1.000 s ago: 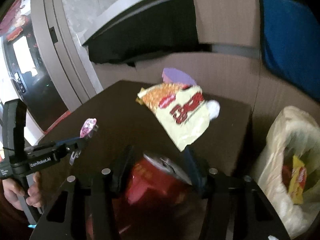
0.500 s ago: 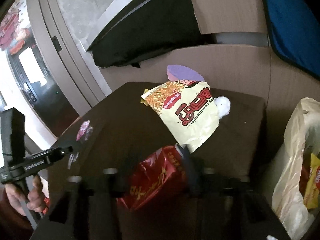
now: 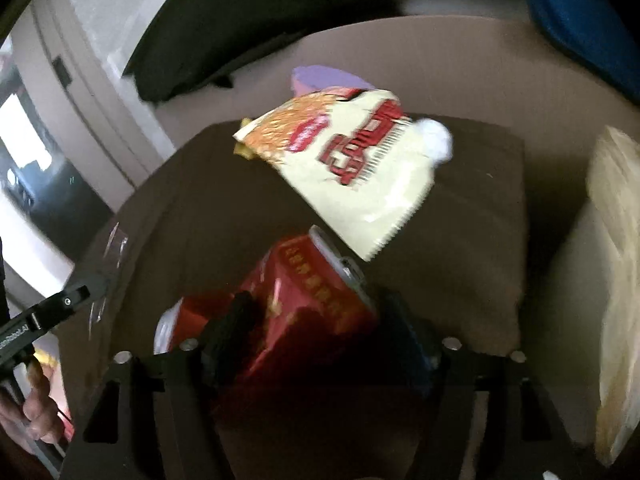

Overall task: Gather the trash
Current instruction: 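Carry the red can and pink candy stick up over the bin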

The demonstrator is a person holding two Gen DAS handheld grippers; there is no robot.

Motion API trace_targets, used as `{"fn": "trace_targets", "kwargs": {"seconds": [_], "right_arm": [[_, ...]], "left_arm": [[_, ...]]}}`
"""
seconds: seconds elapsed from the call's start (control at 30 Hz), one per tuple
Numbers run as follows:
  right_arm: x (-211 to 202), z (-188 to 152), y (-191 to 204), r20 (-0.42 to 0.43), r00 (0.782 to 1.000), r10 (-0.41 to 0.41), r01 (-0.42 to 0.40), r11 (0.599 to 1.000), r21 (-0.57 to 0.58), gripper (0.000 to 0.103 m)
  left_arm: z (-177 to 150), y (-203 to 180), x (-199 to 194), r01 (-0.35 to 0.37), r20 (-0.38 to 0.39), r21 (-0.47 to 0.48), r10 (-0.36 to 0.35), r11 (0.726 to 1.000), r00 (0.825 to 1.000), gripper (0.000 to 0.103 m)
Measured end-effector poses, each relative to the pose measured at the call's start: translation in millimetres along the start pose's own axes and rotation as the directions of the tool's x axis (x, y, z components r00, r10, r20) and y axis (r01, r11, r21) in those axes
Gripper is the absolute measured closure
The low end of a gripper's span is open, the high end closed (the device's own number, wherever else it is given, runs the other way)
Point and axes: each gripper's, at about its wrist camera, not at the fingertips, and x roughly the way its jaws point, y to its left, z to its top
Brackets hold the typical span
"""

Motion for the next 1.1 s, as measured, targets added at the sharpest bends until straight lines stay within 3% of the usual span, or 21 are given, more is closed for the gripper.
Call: {"fn": "trace_targets", "kwargs": {"seconds": [0.07,0.17,0.37,0.57,0.77,1.1], "right_arm": [[6,6,7,-0.018,0.999,0.031,-0.031,0.999,-0.035,0.046],[6,8,18,-0.014,0.999,0.038,-0.039,0.996,-0.077,0.046],[-42,12,43,0.158,0.987,-0.006,0.039,0.978,-0.207,0.046],[-84,23,41,0.253,0.967,-0.032,0.091,0.970,-0.225,0.046],[-126,37,26,0.353,0.934,-0.063,0.142,0.969,-0.203,0.046],[-211,41,-29,0.504,0.849,-0.159,0.251,0.960,-0.120,0.046]], "left_arm": [[-1,5,0,0.002,0.000,-0.017,-0.002,1.000,1.000,0.083],[-3,11,-4,0.003,0.006,-0.023,-0.003,1.000,1.000,0.083],[-1,11,-13,-0.003,0.032,-0.019,0.003,1.000,0.999,0.083],[10,-20,-24,-0.002,0.095,0.044,-0.002,0.999,0.995,0.083],[31,-74,-36,0.024,0.164,0.151,-0.049,0.988,0.985,0.083],[47,-186,-50,0.093,0.223,0.314,-0.168,0.945,0.960,0.083]]}}
